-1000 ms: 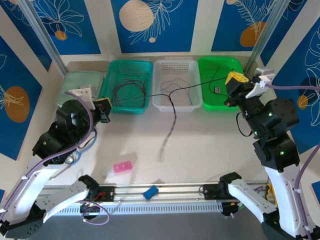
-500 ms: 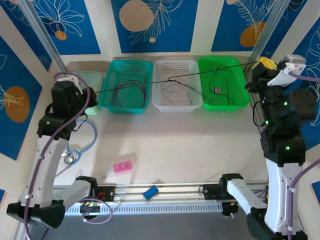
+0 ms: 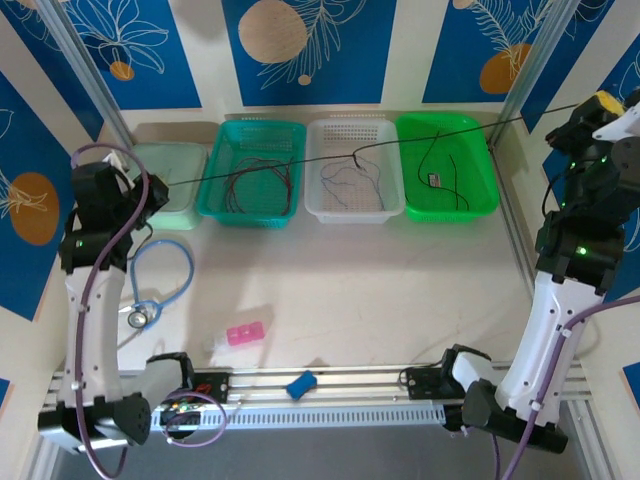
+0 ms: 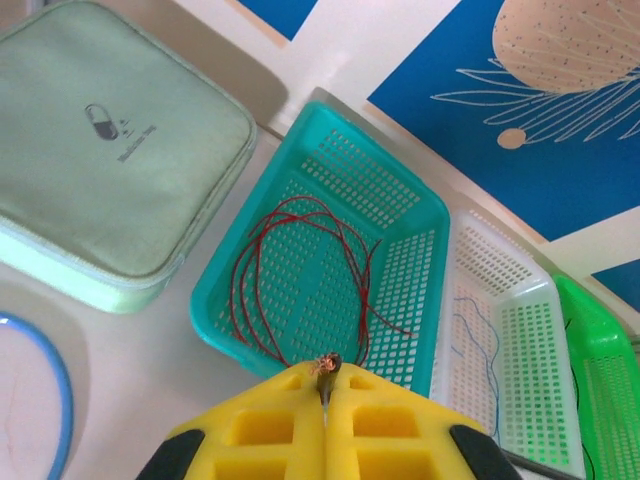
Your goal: Untangle the cables
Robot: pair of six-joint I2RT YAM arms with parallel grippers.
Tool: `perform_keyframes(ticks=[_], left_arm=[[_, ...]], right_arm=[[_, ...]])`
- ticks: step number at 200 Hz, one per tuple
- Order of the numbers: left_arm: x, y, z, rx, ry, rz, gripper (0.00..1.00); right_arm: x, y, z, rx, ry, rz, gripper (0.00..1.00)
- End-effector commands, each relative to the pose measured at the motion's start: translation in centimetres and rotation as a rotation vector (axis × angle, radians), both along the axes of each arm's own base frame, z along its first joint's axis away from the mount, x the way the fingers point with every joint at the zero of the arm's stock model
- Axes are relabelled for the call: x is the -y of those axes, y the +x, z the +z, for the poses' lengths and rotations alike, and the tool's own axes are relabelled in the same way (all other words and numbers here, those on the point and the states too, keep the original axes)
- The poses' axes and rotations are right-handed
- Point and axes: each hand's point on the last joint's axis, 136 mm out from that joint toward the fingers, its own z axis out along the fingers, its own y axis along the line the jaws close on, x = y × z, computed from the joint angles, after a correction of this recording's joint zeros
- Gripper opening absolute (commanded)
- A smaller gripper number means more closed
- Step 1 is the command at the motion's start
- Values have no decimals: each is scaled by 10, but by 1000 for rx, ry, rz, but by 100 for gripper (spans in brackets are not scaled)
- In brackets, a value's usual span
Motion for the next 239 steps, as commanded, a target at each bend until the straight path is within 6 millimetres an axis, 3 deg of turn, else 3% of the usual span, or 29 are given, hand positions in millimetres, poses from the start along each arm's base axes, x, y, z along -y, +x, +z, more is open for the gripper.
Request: perform_keyframes(ticks=[1, 30, 71, 92, 194, 239], left_arm=[[-7, -30, -9, -22, -1, 46, 0], [-10, -48, -49, -111, -14, 63, 0], [-13, -50, -109, -203, -64, 86, 0], [-18, -53, -129, -248, -53, 101, 0], [-37, -53, -150, -296, -60, 160, 0], [-45, -50, -165, -318, -102, 180, 0]], right_arm=[[9, -16, 38, 131, -8, -48, 0], [13, -16, 54, 172, -2, -53, 0], [7, -24, 90, 228, -62, -46, 0], [3, -31, 107, 262, -93, -47, 0], [-9, -35, 176, 411, -127, 23, 0], [-11, -28, 192, 452, -120, 66, 0]])
